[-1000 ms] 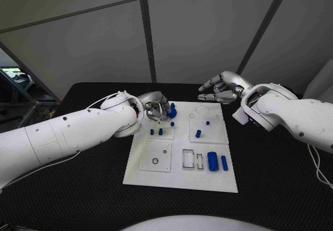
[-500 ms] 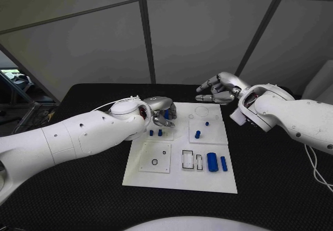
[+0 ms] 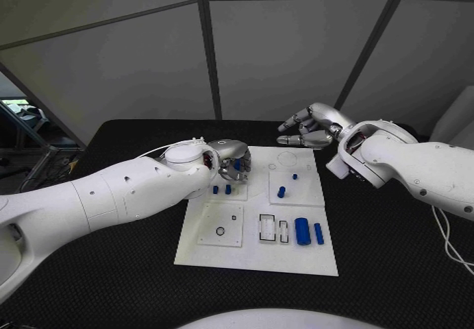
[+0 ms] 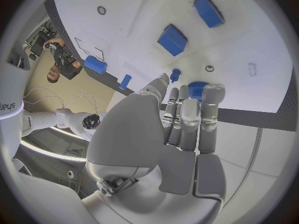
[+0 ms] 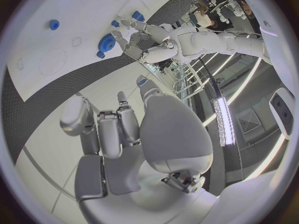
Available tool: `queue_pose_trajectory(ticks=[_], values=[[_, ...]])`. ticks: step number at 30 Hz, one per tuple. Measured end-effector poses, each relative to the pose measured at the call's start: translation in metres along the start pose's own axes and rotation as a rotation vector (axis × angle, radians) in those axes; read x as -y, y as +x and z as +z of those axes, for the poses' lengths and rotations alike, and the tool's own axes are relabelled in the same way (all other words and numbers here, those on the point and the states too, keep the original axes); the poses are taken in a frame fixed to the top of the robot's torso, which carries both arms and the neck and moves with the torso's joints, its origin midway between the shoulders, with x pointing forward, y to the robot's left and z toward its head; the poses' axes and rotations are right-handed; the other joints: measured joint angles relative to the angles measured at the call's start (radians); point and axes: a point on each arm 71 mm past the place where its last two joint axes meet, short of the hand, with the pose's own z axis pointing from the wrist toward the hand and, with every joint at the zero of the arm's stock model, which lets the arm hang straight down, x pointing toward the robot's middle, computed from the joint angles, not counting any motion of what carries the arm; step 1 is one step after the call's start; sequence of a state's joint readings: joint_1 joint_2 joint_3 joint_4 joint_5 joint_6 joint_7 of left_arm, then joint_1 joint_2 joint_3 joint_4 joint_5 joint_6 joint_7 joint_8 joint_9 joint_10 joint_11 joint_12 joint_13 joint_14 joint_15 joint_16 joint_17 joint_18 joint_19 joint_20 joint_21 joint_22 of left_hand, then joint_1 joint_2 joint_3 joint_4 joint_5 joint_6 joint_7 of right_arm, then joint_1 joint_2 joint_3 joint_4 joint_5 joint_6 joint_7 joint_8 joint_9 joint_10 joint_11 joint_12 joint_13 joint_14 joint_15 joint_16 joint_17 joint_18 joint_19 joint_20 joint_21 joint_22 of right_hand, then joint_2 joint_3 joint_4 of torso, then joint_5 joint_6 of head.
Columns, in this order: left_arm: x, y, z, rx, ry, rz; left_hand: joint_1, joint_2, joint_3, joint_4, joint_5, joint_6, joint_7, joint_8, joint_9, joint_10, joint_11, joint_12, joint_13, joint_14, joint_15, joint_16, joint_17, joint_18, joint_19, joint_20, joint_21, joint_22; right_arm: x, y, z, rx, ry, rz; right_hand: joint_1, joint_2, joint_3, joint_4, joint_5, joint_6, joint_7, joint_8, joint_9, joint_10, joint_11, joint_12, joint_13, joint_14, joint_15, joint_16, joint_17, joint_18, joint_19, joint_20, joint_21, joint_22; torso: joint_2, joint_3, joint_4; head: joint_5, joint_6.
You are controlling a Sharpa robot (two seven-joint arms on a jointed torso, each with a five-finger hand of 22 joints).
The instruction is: Assemble the parts on the task board
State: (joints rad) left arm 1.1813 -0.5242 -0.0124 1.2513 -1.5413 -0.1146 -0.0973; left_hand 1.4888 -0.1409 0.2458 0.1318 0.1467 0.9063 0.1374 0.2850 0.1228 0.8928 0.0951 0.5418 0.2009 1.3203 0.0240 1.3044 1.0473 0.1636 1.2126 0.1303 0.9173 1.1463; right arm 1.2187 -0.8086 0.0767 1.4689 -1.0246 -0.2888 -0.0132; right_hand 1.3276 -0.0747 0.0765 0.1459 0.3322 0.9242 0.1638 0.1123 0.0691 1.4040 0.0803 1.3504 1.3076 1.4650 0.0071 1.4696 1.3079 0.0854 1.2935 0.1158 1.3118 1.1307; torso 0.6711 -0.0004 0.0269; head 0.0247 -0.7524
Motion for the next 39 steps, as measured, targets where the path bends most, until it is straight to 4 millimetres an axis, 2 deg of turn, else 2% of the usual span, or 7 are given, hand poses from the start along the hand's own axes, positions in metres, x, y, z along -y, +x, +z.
queue_pose_trajectory(ticks=[4,5,21,30,39], values=[[-0.0008,0.0015,0.0018,-0.007,-0.006,0.004,0.005,-0.005,0.017,-0.003,0.0,0.007,0.0,-0.006,-0.005,0.019,-0.006,0.0,-0.006,0.019,-0.003,0.022,0.022,-0.002,0.02,-0.003,0.043,0.033,-0.0004,0.0004,0.0003,-0.001,-0.001,0.0,0.0,0.0,0.0,0.0,0.0,-0.004,0.004,0.0,0.0,0.0,0.0,0.0,0.0,0.0,0.0,0.0,0.0,0.0,0.0,0.0,0.0,0.0,0.0,-0.0001,0.0,0.0,0.0],[-0.0009,0.0019,0.0022,-0.009,-0.008,0.005,0.007,-0.003,0.021,-0.004,0.0,0.011,0.001,-0.009,-0.005,0.024,-0.007,0.0,-0.007,0.02,-0.004,0.024,0.027,-0.039,0.026,-0.005,0.051,0.039,-0.0005,0.0004,0.0003,-0.001,-0.001,0.0,0.0,0.0,0.0,0.0,0.0,-0.004,0.004,0.0,0.0,0.0,0.0,0.0,0.0,0.0,0.0,0.0,0.0,0.0,0.0,0.0,0.0,0.0,0.0,-0.0001,0.0,0.0,0.0],[-0.0028,0.0069,0.0056,-0.025,-0.018,0.009,0.009,-0.001,0.05,-0.008,0.0,0.023,0.002,-0.02,-0.014,0.044,-0.013,-0.016,-0.02,0.033,-0.011,0.047,0.04,-0.04,0.045,-0.01,0.092,0.078,-0.0017,0.0015,0.001,-0.003,-0.004,0.001,0.0,0.0,0.0,0.0,0.0,-0.004,0.004,0.0,0.0,0.0,0.0,0.0,0.0,0.0,0.0,0.0,0.0,0.0,0.0,0.0,0.0,0.0,0.0,-0.0006,0.0006,-0.002,-0.001],[-0.0033,0.0094,0.0071,-0.032,-0.021,0.009,0.013,-0.005,0.072,-0.014,0.0,0.024,0.003,-0.036,-0.02,0.05,-0.007,-0.036,-0.032,0.037,-0.007,0.047,0.034,-0.04,0.045,-0.01,0.102,0.09,-0.002,0.0018,0.0014,-0.003,-0.005,0.001,0.0,0.0,0.0,0.0,0.0,-0.004,0.004,0.0,0.0,0.0,0.0,0.0,0.0,0.0,0.0,0.0,0.0,0.0,0.0,0.0,0.0,-0.001,0.0,-0.0005,0.001,-0.002,-0.001],[-0.0017,0.0097,0.0083,-0.037,-0.016,0.009,0.013,-0.005,0.101,-0.02,0.0,0.04,0.001,-0.041,-0.023,0.073,-0.013,-0.056,-0.042,0.038,-0.008,0.059,0.032,-0.039,0.051,-0.009,0.117,0.105,-0.0023,0.0022,0.0016,-0.004,-0.006,0.002,0.0,0.0,0.0,0.0,0.0,-0.004,0.004,0.0,0.0,0.0,0.0,0.0,0.0,0.0,0.0,0.0,0.0,0.0,0.0,0.0,0.0,-0.001,0.0,-0.0002,0.0009,-0.002,-0.001]])
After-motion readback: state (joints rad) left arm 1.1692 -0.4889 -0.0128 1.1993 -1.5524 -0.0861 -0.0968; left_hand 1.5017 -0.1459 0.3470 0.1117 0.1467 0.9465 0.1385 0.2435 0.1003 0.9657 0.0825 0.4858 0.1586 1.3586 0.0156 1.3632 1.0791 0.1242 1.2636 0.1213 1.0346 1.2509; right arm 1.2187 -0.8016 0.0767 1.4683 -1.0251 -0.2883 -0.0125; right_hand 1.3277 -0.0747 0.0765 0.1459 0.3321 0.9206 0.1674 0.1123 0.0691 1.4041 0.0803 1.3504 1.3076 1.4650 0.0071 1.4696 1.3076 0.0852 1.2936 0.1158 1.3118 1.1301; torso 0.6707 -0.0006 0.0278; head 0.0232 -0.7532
